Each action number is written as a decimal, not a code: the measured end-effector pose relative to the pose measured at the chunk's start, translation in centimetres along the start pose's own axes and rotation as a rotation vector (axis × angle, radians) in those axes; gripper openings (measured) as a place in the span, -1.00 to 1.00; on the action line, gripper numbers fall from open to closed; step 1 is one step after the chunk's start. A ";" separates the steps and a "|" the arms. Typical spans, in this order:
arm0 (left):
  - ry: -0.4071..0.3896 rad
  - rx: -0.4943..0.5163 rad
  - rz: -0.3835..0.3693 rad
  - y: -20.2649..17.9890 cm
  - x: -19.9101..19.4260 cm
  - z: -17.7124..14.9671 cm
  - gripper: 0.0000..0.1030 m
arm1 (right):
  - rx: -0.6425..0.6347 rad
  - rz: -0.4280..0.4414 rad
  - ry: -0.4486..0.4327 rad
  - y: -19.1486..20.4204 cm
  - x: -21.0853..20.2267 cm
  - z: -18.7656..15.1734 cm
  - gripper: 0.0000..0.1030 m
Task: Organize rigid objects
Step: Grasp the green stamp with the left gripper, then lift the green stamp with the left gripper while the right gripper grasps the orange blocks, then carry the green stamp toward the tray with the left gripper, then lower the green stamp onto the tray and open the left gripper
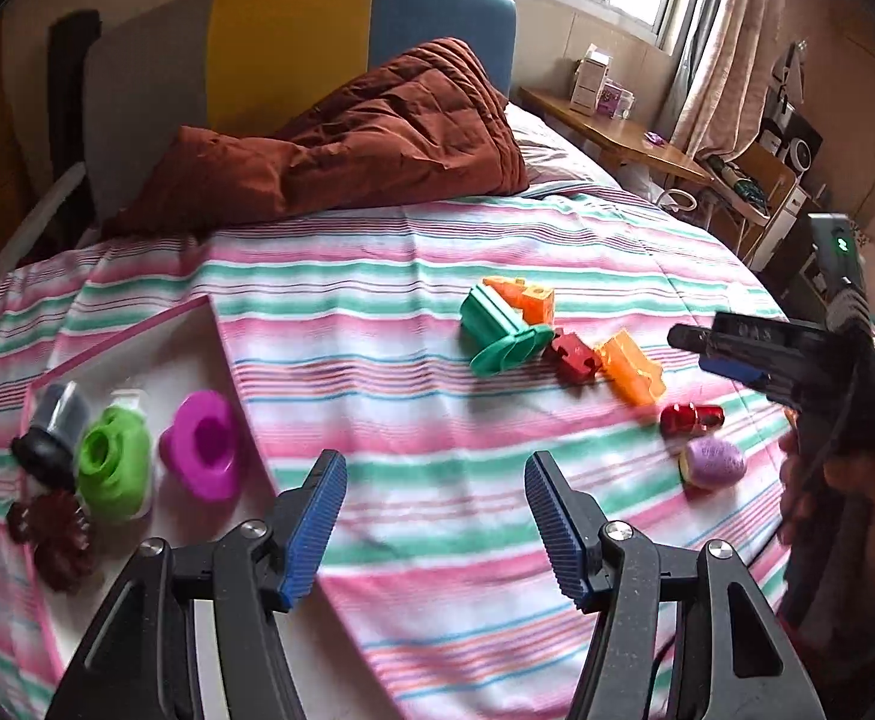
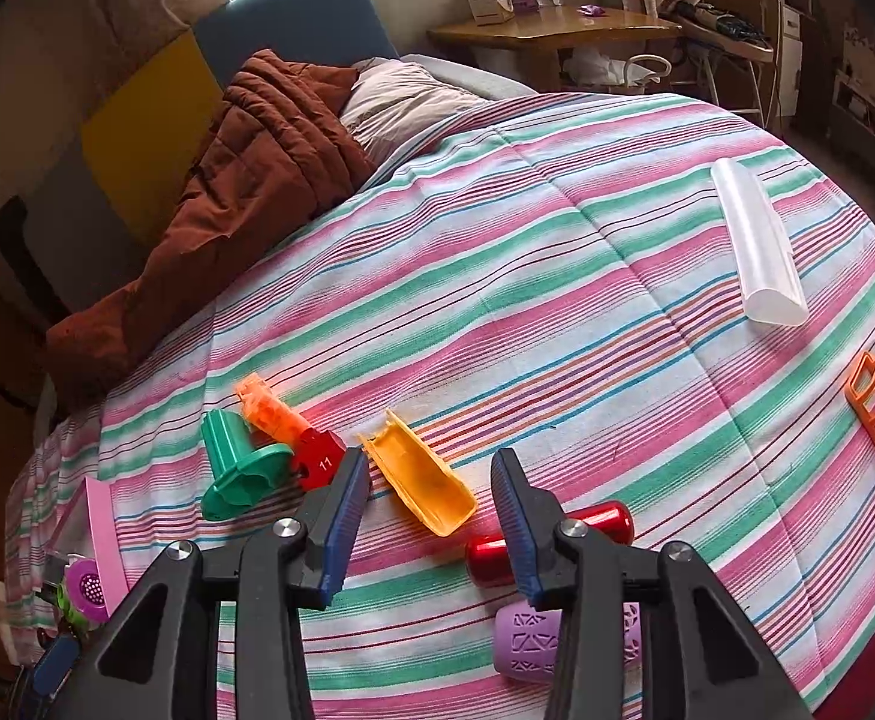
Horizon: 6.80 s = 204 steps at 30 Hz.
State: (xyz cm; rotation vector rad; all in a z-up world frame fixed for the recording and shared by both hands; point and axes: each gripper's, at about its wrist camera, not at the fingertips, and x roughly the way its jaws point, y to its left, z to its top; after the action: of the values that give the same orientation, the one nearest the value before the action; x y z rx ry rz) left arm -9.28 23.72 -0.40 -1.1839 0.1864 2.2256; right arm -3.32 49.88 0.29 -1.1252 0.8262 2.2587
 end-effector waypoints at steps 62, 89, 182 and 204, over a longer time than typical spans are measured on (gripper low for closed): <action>0.013 0.233 -0.045 -6.2 4.1 -9.8 -0.41 | -0.031 0.244 0.134 2.0 1.4 -0.8 -0.17; -0.034 0.252 -0.089 -5.9 3.9 -10.5 -0.40 | -0.545 0.167 0.254 12.0 6.1 -1.9 -0.57; -0.020 -0.339 0.005 13.1 -2.2 -6.4 -0.41 | -0.879 0.006 0.162 10.6 4.7 -10.6 -0.56; -0.061 -0.327 0.080 12.8 -3.3 -8.8 0.07 | -0.895 0.002 0.154 10.8 4.6 -10.6 -0.56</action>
State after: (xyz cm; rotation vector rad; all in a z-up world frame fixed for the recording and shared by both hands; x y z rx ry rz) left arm -8.98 8.54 -4.91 -1.2928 -0.1643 2.4232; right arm -7.08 35.61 -5.33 -1.6640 -0.2093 2.6205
